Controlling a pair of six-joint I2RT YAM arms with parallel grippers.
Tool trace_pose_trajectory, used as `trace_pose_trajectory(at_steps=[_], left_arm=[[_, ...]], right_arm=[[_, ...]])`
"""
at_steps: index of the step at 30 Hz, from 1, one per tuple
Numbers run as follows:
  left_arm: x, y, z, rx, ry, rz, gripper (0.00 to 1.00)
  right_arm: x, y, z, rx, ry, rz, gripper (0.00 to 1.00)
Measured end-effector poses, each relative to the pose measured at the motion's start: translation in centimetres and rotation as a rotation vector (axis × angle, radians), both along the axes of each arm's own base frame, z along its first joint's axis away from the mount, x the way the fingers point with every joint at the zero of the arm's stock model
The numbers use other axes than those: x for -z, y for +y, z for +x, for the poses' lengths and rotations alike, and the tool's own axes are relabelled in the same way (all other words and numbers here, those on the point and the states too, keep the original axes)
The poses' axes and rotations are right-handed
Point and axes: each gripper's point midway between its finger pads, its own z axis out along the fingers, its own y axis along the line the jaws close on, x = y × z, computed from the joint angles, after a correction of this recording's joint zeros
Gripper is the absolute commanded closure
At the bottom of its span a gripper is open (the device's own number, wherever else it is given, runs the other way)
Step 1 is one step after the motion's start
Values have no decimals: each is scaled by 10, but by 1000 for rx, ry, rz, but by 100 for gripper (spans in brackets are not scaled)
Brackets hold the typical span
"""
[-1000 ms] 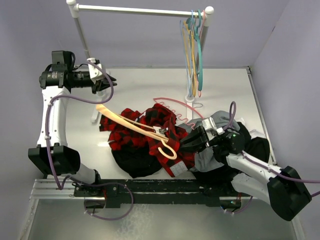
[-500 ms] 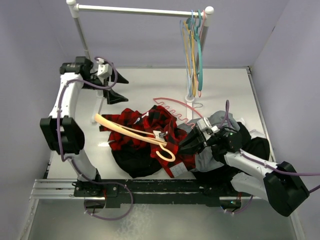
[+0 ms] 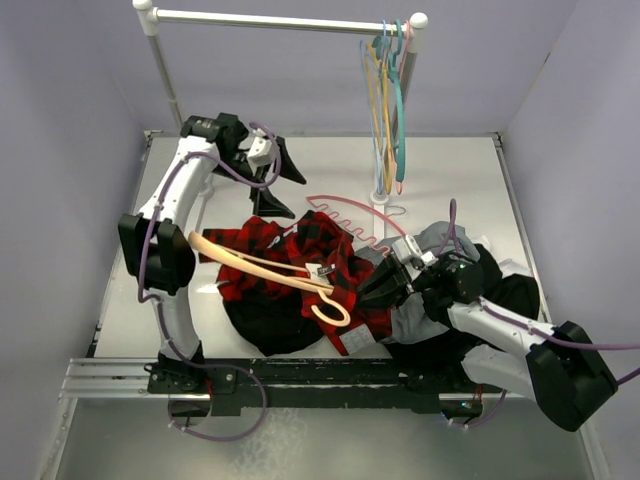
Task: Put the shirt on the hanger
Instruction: Hang the shirt on the hanger.
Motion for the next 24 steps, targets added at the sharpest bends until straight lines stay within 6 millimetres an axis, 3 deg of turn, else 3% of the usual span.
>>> trace_pose_trajectory(at_steps=[8, 15, 24], left_arm=[[14, -28, 8, 64, 16, 41, 6], [29, -40, 5, 95, 50, 83, 2], [28, -46, 10, 93, 71, 91, 0]], right_arm=[[1, 2, 2, -3, 13, -9, 100], [4, 2, 2, -10, 45, -30, 100], [7, 3, 0, -25, 71, -50, 100]])
